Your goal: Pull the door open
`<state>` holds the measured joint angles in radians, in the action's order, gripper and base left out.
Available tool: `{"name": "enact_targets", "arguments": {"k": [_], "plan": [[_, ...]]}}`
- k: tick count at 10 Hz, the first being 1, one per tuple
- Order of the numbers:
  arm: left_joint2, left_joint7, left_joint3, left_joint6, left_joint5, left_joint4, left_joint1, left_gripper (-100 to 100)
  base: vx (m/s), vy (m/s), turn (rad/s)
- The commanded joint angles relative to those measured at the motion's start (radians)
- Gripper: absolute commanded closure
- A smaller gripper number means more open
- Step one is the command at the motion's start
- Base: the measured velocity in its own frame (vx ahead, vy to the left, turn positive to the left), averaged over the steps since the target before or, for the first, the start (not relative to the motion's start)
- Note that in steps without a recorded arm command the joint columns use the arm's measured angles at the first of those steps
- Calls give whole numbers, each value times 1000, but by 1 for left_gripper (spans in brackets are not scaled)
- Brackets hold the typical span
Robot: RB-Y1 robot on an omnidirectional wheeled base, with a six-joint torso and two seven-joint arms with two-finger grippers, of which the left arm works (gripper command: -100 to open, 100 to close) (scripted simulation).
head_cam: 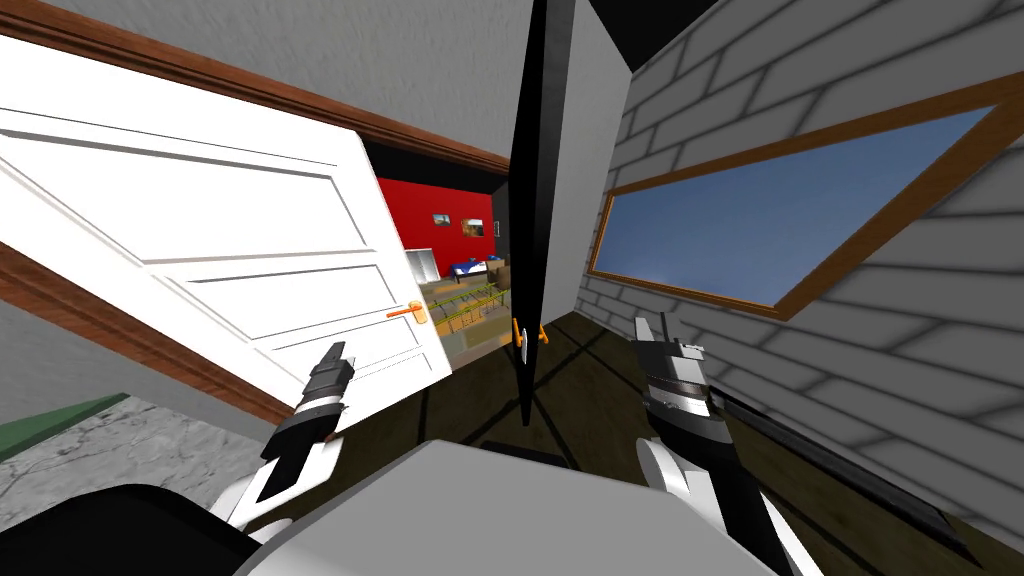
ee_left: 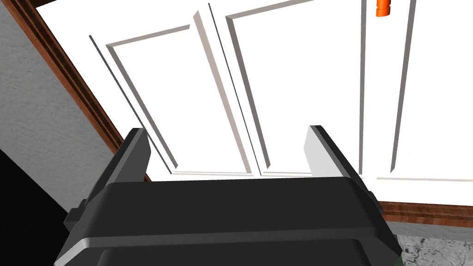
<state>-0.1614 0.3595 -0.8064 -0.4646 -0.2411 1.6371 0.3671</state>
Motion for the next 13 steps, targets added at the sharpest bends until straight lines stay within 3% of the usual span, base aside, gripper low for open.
{"name": "enact_targets", "arguments": {"k": [1,4,5,9,10,13], "plan": [[-4,10,-34,-12,-16,-41,-10,-100,19,39,-125],[-18,49,-120,-20,-53,-120,-22,-100,26,69,-212],[-18,49,-120,-20,-53,-120,-22,-100,19,61,-65],[-37,101,-233,-31,-102,-223,-37,-100,16,57,-191],[-37,101,-233,-31,-102,-223,-37,-100,8,58,-62],[-51,140,-317,-38,-138,-299,-48,-100,11,53,-199]]}}
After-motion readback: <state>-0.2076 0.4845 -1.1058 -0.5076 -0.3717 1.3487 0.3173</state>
